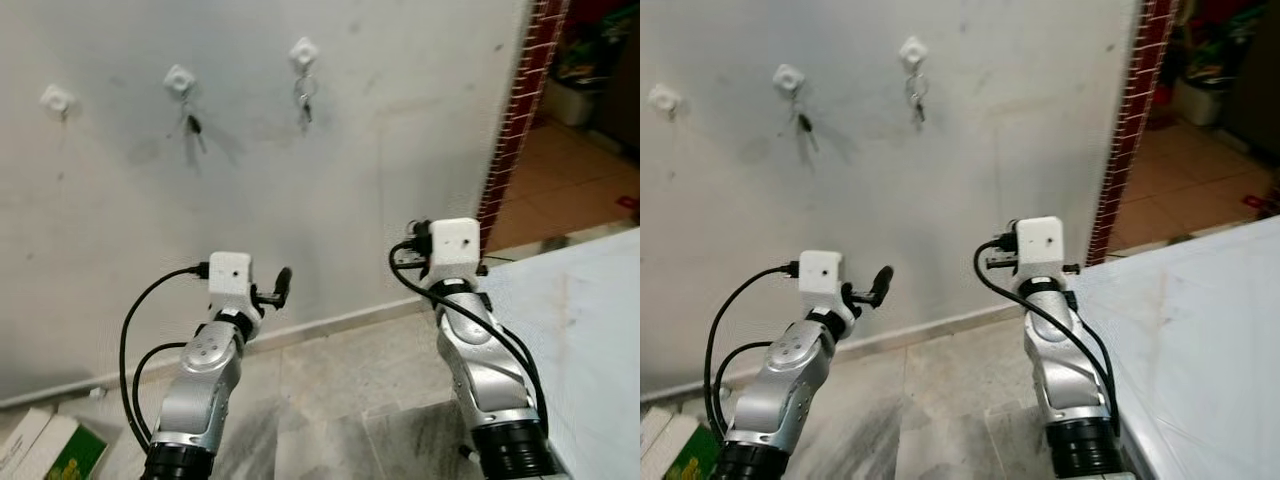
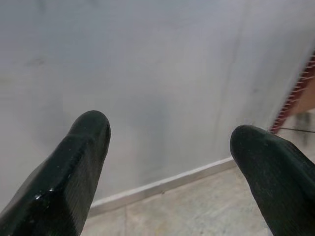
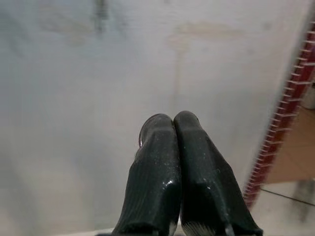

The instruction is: Hang keys on a hook

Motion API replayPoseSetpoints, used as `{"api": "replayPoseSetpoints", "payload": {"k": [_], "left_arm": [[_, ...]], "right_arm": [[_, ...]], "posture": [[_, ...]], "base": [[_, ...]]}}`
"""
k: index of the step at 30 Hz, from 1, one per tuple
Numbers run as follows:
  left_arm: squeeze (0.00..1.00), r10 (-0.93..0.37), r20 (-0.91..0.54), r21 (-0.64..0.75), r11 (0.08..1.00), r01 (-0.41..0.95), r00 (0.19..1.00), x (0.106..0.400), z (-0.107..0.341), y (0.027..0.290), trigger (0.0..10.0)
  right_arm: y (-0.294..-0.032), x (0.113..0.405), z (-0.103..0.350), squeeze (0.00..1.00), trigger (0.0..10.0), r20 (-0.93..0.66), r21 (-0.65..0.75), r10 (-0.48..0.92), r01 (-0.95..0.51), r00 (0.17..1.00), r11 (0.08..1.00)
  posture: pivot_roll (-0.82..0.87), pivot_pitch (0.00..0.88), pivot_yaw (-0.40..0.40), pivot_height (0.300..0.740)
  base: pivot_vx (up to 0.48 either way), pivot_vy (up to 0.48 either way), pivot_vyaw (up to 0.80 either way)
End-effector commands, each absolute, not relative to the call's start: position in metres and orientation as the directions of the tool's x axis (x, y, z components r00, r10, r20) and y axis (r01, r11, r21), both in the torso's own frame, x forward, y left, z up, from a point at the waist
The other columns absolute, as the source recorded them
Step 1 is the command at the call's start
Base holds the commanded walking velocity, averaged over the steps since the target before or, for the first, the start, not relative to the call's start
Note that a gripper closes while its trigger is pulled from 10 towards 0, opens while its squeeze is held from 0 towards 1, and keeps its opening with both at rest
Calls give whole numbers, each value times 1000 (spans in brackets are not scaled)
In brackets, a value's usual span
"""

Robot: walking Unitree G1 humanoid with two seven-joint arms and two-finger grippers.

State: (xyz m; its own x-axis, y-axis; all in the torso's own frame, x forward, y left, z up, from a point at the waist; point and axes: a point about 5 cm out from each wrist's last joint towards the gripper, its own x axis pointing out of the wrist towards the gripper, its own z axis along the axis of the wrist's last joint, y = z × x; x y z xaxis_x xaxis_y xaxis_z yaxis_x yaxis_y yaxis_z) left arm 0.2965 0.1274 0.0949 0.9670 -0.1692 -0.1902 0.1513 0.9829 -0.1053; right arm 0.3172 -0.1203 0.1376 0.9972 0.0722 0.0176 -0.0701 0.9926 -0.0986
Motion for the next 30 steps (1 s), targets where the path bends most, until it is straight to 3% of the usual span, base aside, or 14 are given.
{"api": "replayPoseSetpoints", "payload": {"k": [1, 13, 30], "left_arm": [[0, -174, -197, -120, 981, 152, 965, 298, 96, 127, 10000], [0, -170, -205, -106, 983, 150, 964, 297, 94, 125, 10000], [0, -166, -216, -96, 984, 149, 962, 298, 94, 123, 10000]], "right_arm": [[-121, 318, 141, 0, 10000, 31, -107, 78, -74, 997, 991], [-122, 317, 141, 0, 10000, 26, -108, 78, -75, 997, 991], [-124, 319, 143, 0, 10000, 28, -111, 73, -69, 997, 991]], "posture": [[-37, 0, 90, 740], [-40, 0, 87, 740], [-43, 0, 92, 740]], "base": [[0, 0, 0], [0, 282, 0], [0, 441, 0]]}}
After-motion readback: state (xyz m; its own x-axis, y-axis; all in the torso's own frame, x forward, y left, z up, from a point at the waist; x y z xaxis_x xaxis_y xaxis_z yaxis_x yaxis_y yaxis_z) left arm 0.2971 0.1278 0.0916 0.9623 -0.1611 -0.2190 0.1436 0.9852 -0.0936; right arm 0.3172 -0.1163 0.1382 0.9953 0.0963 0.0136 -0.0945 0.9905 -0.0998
